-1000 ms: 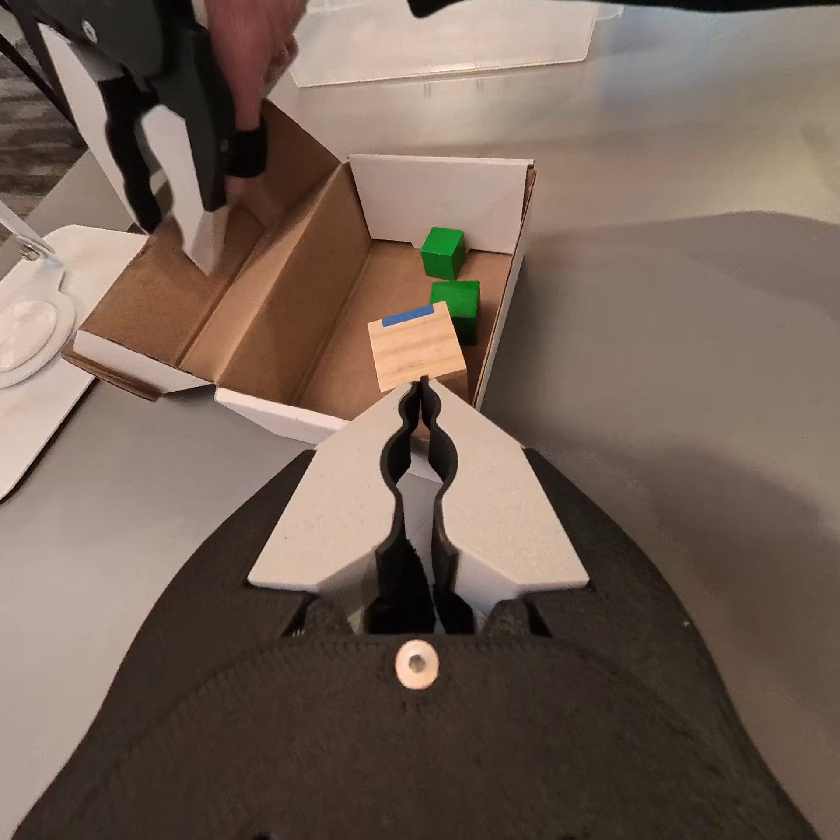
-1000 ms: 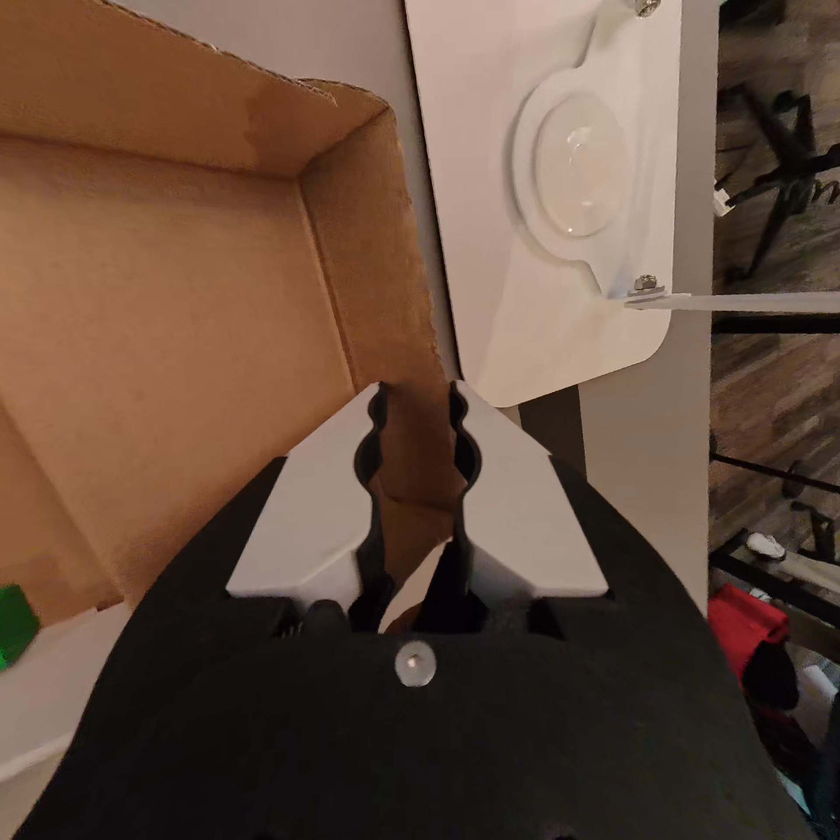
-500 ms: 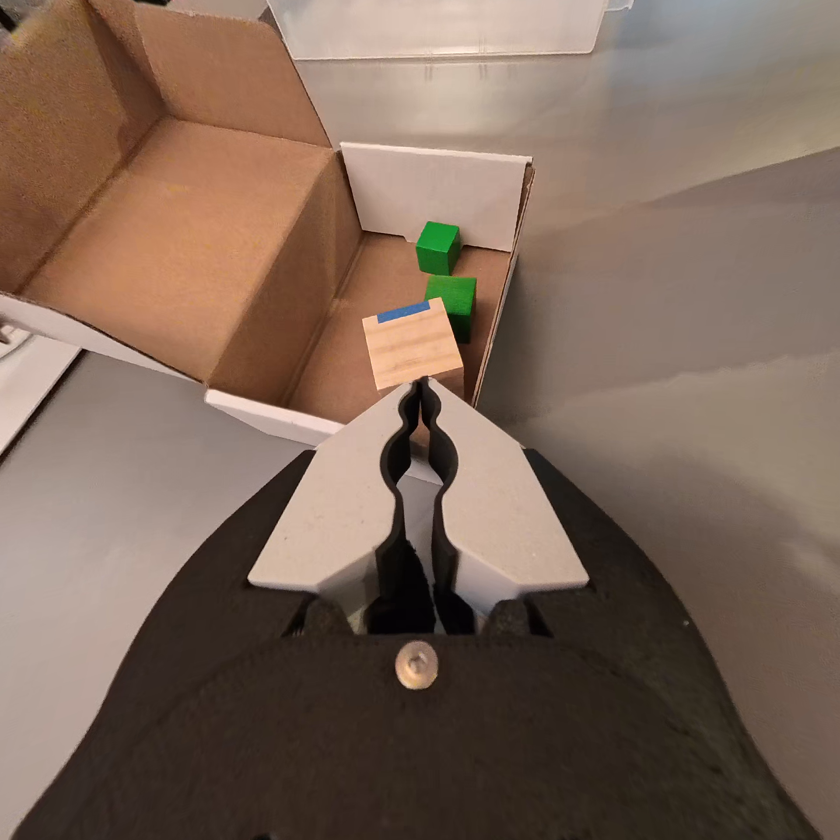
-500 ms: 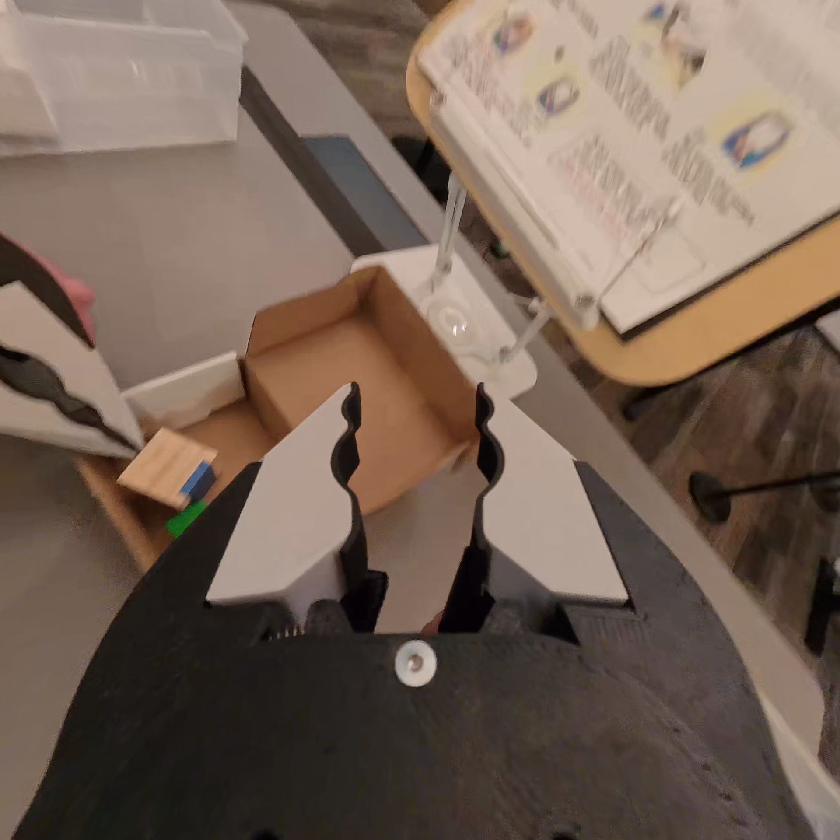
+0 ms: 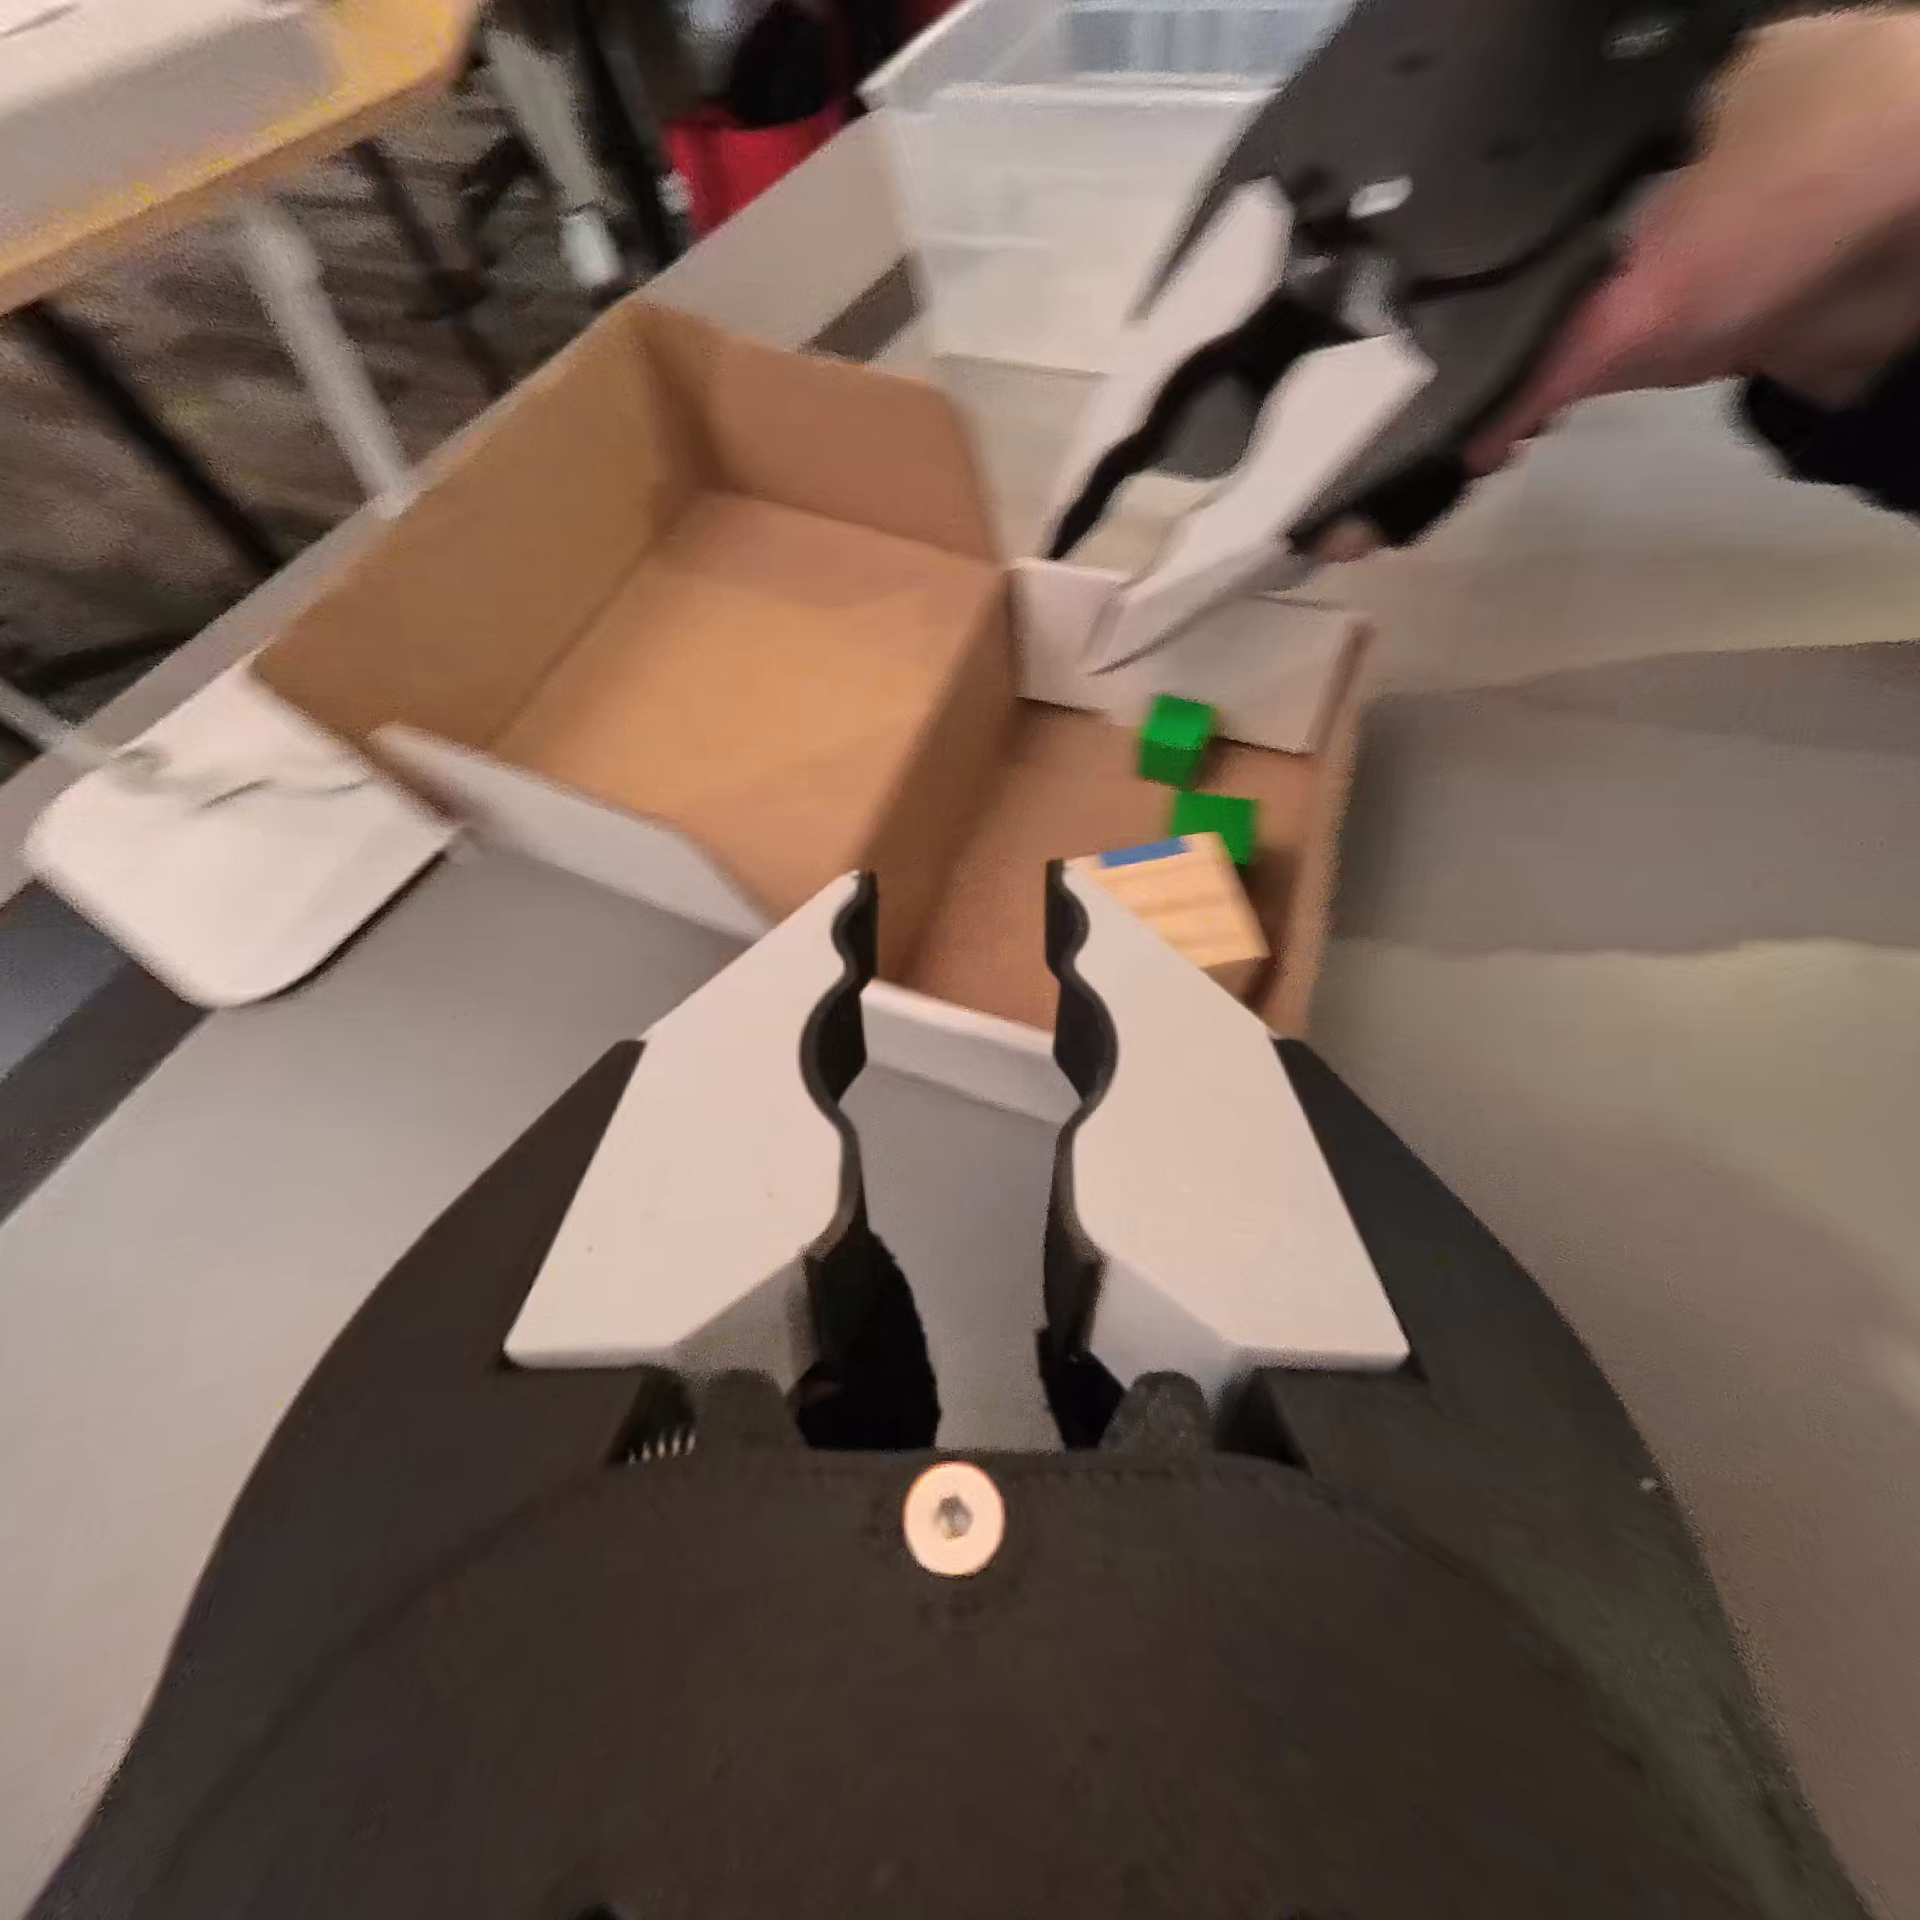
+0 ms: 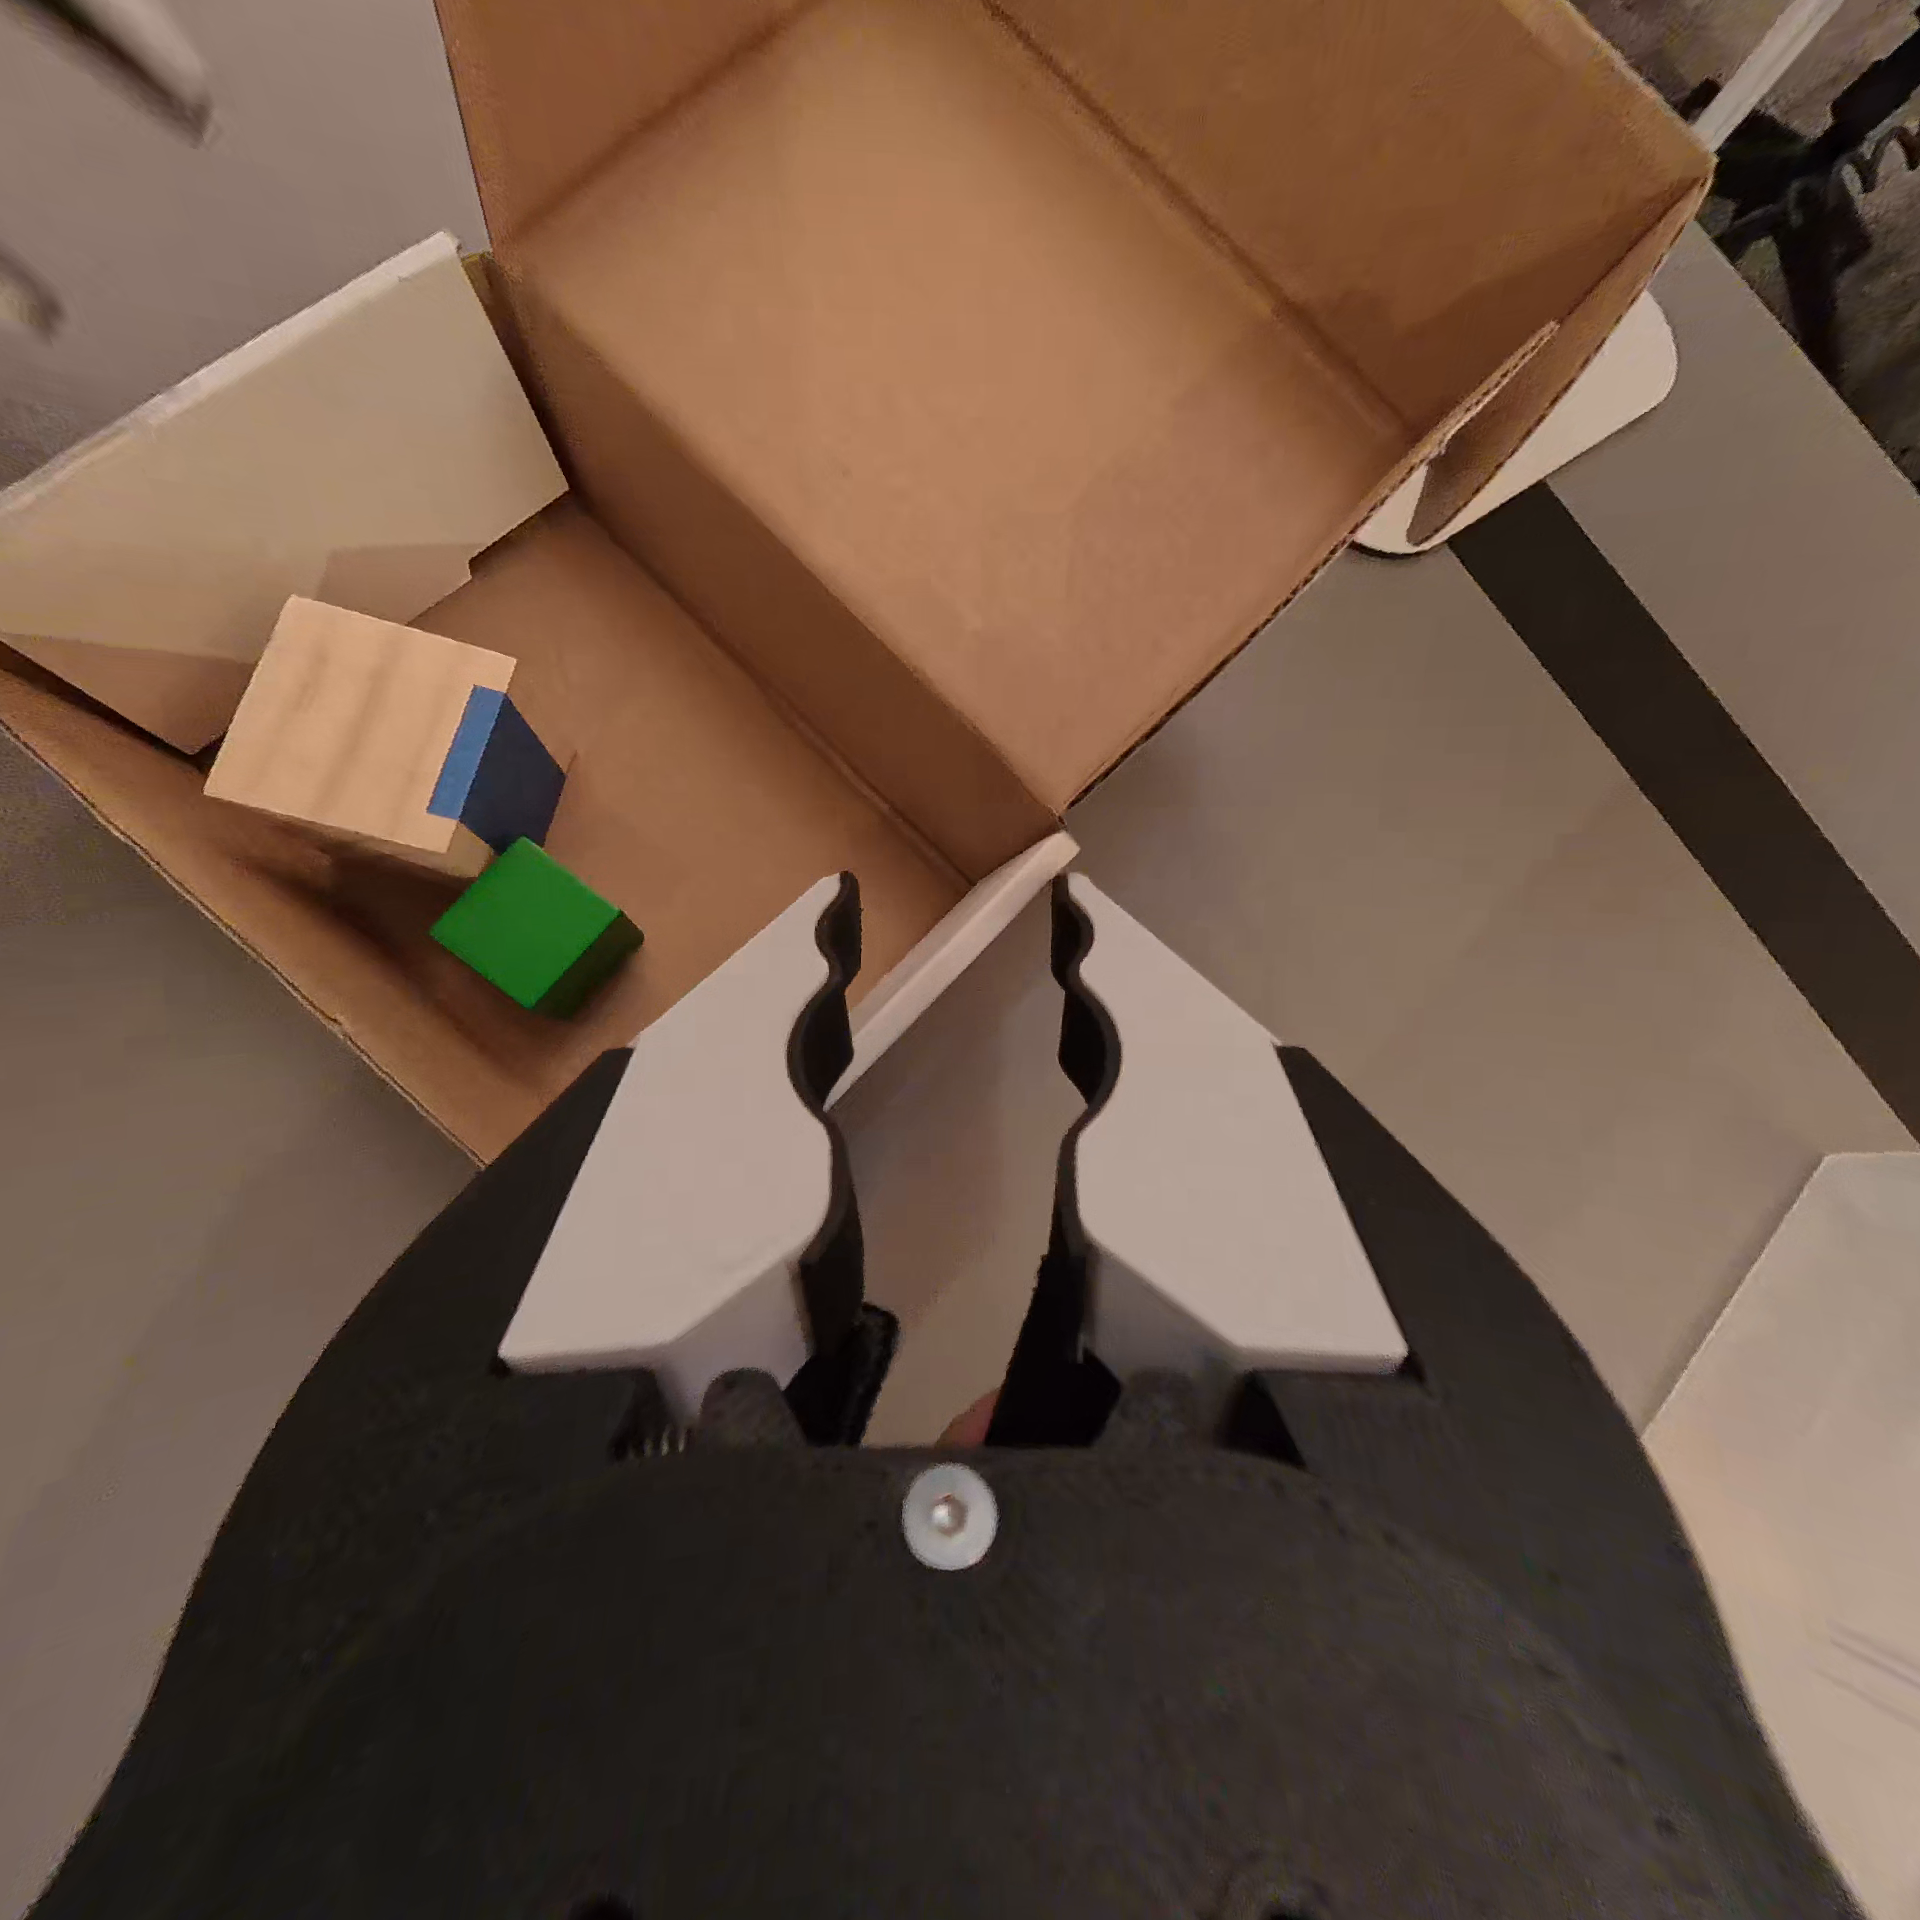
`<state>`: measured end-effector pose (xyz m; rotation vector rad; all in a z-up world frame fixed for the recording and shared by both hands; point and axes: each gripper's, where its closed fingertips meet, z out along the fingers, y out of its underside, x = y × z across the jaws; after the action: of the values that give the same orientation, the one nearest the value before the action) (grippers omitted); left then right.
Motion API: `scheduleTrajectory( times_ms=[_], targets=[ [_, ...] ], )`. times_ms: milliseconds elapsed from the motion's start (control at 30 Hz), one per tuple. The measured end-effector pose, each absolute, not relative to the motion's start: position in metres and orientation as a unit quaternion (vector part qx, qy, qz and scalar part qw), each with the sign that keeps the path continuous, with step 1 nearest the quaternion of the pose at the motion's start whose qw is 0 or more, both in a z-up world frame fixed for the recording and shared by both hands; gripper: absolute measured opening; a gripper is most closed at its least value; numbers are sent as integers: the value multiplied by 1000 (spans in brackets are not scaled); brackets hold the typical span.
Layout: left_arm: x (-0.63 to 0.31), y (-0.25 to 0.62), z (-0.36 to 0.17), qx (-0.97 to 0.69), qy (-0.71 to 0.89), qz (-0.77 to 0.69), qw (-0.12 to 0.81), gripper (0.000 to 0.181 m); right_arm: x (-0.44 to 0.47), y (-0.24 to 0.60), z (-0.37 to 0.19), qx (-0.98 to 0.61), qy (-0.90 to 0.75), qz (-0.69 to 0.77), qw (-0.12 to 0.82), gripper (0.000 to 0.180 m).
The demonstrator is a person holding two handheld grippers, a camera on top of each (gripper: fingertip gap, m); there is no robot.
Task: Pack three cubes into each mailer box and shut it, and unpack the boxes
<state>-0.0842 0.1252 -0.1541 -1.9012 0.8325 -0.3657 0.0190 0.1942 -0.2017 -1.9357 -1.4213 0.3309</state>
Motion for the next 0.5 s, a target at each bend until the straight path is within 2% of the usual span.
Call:
scheduleTrajectory(
  times_ms=[67,167,233,300,333,500],
  targets=[
    [-106,144,-167,-819,310,-112,471,47,18,195,-202,-746,-549,126,355,33],
    [-110,157,-196,-849,294,-131,419,58,15,193,-202,-747,-545,137,356,32],
    [-109,166,-209,-852,291,-143,411,52,14,191,-202,-746,-547,137,355,32],
    [-102,170,-210,-847,279,-185,413,31,14,190,-203,-746,-548,135,354,33],
    [-102,173,-210,-846,276,-186,415,26,14,189,-203,-745,-549,135,354,33],
    [-101,173,-210,-844,305,-160,411,16,19,193,-198,-742,-551,126,361,38]
  ],
)
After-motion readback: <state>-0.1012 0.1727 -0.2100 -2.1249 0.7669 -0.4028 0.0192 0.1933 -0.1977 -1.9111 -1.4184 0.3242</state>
